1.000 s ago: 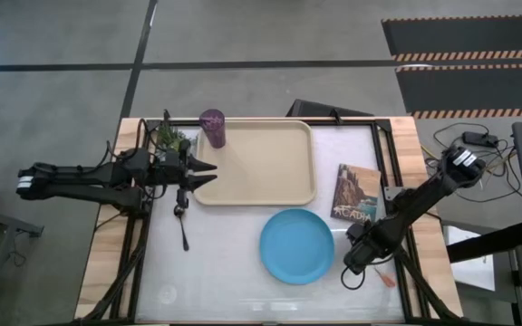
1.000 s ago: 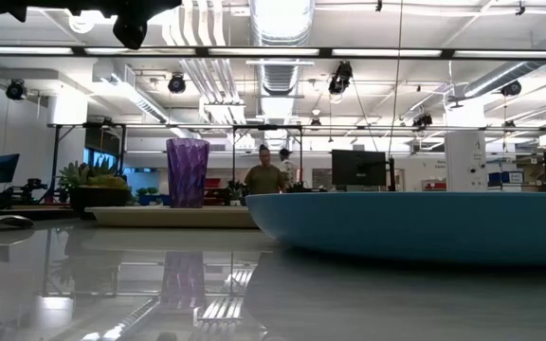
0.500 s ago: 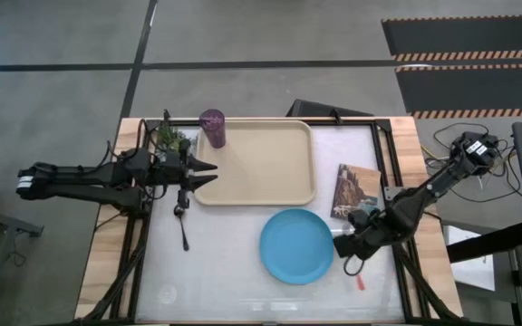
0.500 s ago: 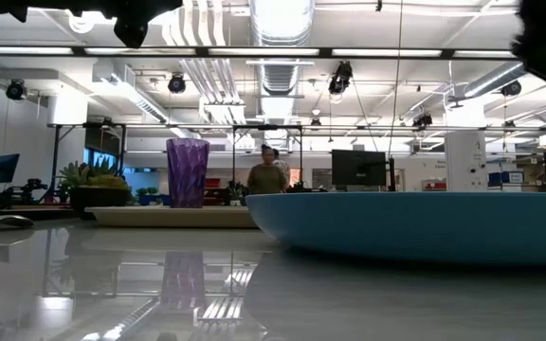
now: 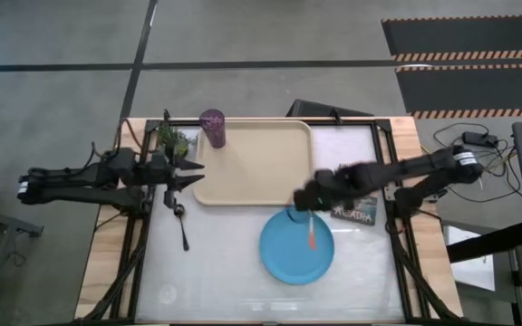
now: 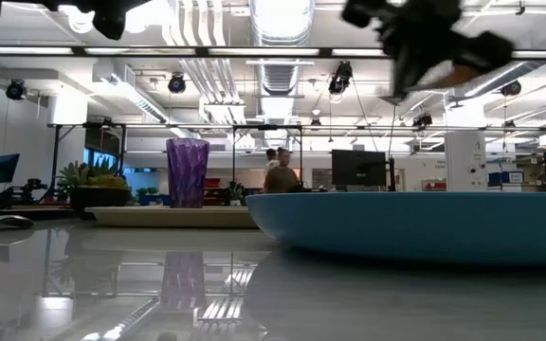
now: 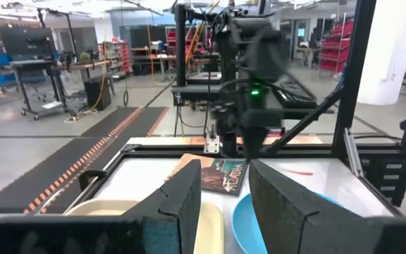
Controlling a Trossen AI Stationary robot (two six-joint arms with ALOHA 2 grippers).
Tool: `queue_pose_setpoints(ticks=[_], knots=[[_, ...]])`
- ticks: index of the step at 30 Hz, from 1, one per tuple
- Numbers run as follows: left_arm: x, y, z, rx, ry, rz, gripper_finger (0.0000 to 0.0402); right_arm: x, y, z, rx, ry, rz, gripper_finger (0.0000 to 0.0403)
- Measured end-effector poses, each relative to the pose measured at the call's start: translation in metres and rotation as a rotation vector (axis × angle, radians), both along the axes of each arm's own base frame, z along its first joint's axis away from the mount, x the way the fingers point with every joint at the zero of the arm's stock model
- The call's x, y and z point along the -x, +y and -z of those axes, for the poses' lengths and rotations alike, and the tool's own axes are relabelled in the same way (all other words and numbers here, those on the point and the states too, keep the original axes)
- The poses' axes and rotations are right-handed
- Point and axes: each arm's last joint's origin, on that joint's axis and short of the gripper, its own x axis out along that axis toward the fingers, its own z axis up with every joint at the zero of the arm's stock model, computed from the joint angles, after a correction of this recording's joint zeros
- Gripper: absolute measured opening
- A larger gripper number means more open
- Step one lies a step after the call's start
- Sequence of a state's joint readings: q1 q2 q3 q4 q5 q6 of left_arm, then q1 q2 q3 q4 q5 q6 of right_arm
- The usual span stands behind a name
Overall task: Pick and place plate/cup/fork/spoon on tray
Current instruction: Put the orange fork on the brown tray to the bottom right of the violet cup
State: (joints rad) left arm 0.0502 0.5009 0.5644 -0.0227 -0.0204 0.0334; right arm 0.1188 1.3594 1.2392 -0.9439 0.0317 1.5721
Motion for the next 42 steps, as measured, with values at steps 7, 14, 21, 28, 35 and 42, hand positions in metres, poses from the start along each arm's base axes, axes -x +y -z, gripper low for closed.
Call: queue_pose_setpoints(ticks=[7, 14, 21, 28, 35, 42], knots=[[0.014, -0.001, -0.001, -0.002, -0.031, 0.000, 0.0103, -0.034, -0.070, -0.002, -0.104, -0.013, -0.001, 0.0012], [0.020, -0.001, -0.003, -0.004, -0.053, -0.001, 0.0103, -0.048, -0.145, 0.034, -0.189, 0.043, -0.004, 0.0012], [0.021, -0.001, -0.002, -0.004, -0.049, -0.001, 0.0103, -0.051, -0.208, 0.076, -0.202, 0.131, -0.037, 0.0012], [0.021, -0.001, -0.002, -0.004, -0.050, -0.002, 0.0103, -0.050, -0.235, 0.095, -0.198, 0.170, -0.043, 0.0012], [0.022, -0.001, -0.002, -0.004, -0.051, -0.002, 0.0103, -0.048, -0.246, 0.112, -0.158, 0.241, -0.030, 0.0012], [0.022, -0.001, -0.002, -0.004, -0.052, -0.002, 0.0103, -0.049, -0.248, 0.118, -0.124, 0.278, -0.025, 0.0013]])
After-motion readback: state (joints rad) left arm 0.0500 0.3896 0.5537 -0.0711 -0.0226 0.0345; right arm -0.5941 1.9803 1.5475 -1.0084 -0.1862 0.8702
